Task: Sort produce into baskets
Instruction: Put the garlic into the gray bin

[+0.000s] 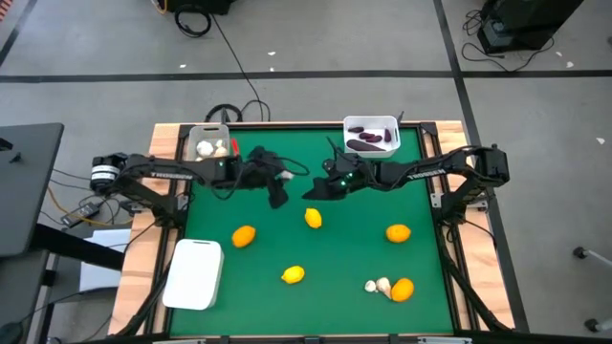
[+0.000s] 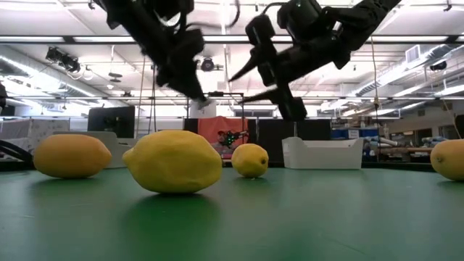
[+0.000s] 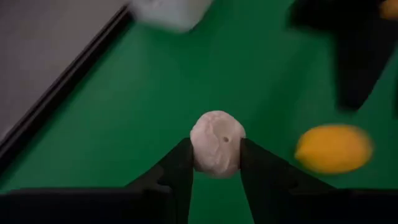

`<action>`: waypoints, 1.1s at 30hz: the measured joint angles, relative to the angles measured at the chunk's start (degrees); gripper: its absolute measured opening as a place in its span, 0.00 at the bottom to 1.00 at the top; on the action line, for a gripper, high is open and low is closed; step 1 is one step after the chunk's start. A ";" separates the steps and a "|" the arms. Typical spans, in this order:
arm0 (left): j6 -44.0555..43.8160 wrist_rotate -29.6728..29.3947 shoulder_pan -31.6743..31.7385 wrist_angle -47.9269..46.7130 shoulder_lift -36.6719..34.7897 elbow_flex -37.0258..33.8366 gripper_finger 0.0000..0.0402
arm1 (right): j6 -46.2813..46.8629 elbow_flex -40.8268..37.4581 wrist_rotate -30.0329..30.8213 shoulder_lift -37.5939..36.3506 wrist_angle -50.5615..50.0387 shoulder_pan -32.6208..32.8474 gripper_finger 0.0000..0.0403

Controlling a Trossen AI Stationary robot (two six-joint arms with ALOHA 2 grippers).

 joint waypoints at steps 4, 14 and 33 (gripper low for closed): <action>-6.75 -6.64 6.09 -11.63 -2.27 0.00 0.31 | -1.88 0.00 -0.66 0.00 -4.76 0.10 0.53; -19.58 -18.13 22.42 -37.02 -8.32 0.04 0.31 | -5.15 0.00 -0.27 0.00 -10.55 0.53 0.55; -18.24 -10.05 32.53 -39.63 -8.40 -5.14 0.62 | -4.27 -0.02 -7.96 -0.84 -10.58 1.54 0.55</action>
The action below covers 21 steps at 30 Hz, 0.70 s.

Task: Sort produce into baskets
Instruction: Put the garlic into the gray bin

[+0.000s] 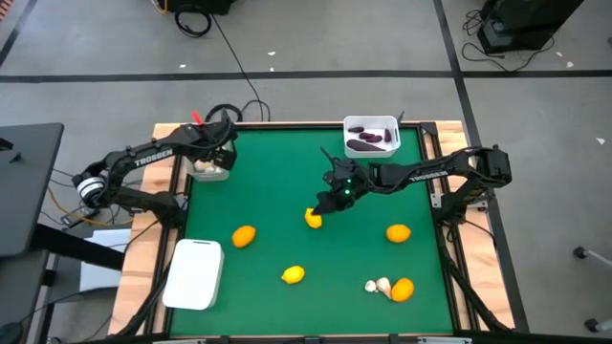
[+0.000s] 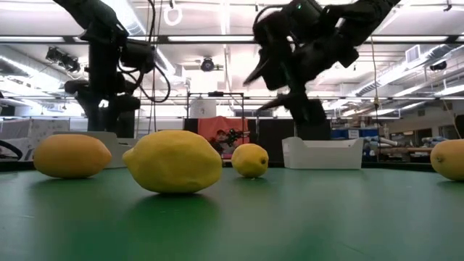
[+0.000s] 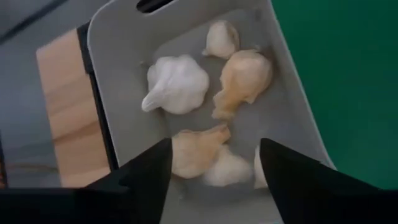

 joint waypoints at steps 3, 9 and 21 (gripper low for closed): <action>2.83 0.32 -2.39 0.59 -1.36 -0.04 0.66 | 1.05 0.00 -2.40 -2.06 -0.23 2.44 0.54; 5.75 4.59 -10.19 8.01 -7.25 -0.04 0.67 | 4.31 0.00 2.40 -7.73 -4.40 10.57 0.52; 16.08 22.21 -33.10 31.26 -9.97 -0.04 0.60 | 15.08 6.70 9.36 -10.74 -37.71 31.08 0.50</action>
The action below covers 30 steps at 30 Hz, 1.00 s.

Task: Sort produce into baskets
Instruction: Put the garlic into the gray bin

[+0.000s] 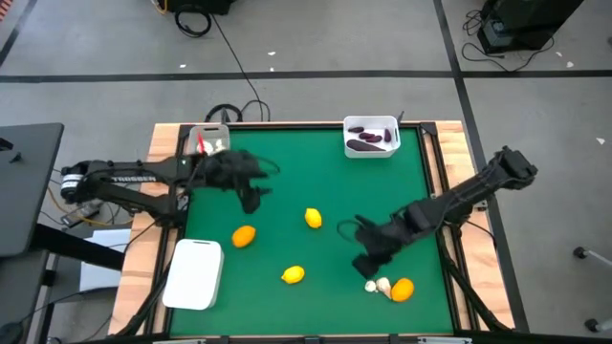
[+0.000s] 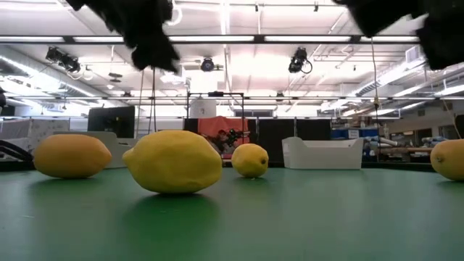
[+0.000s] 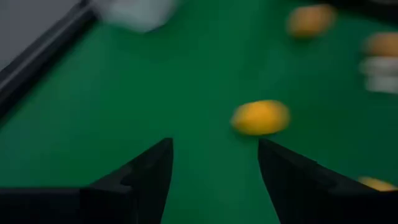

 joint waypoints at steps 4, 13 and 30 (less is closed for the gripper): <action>1.26 1.79 -7.50 7.99 0.00 0.00 0.59 | 2.10 7.10 2.48 4.18 -16.77 4.50 0.50; 4.33 0.77 -14.30 13.02 0.98 0.00 0.59 | 3.04 11.31 0.26 15.11 -20.25 9.97 0.50; 4.74 0.75 -15.85 13.06 3.96 -0.02 0.59 | 4.31 11.24 0.45 22.93 -21.28 10.40 0.48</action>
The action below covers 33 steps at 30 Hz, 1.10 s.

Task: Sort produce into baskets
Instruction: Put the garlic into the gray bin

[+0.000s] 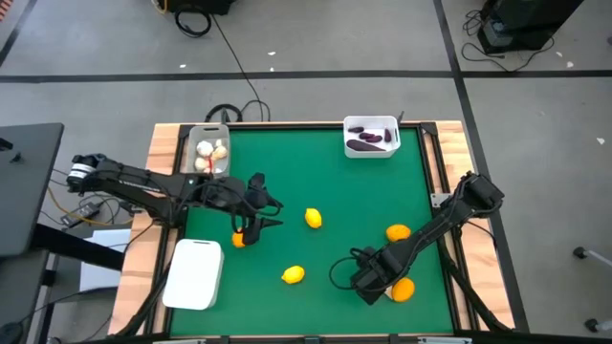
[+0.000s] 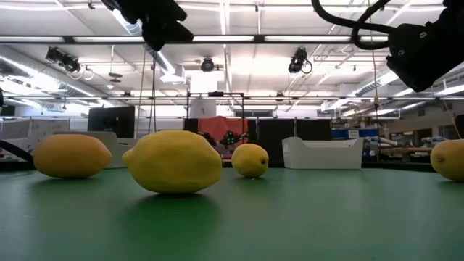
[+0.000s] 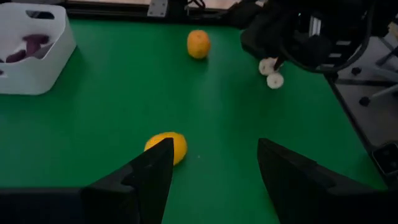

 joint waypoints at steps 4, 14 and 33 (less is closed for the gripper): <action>-0.05 0.49 0.00 -0.26 0.81 0.02 0.59 | 1.19 -0.04 0.20 -0.35 -1.25 -0.16 0.38; -2.06 0.66 0.00 1.47 3.74 0.02 0.59 | 1.75 0.62 5.03 -2.18 -0.98 -0.78 0.06; -7.59 6.49 0.00 9.58 10.25 0.02 0.61 | -10.47 4.26 6.00 -7.97 -3.28 -2.09 0.31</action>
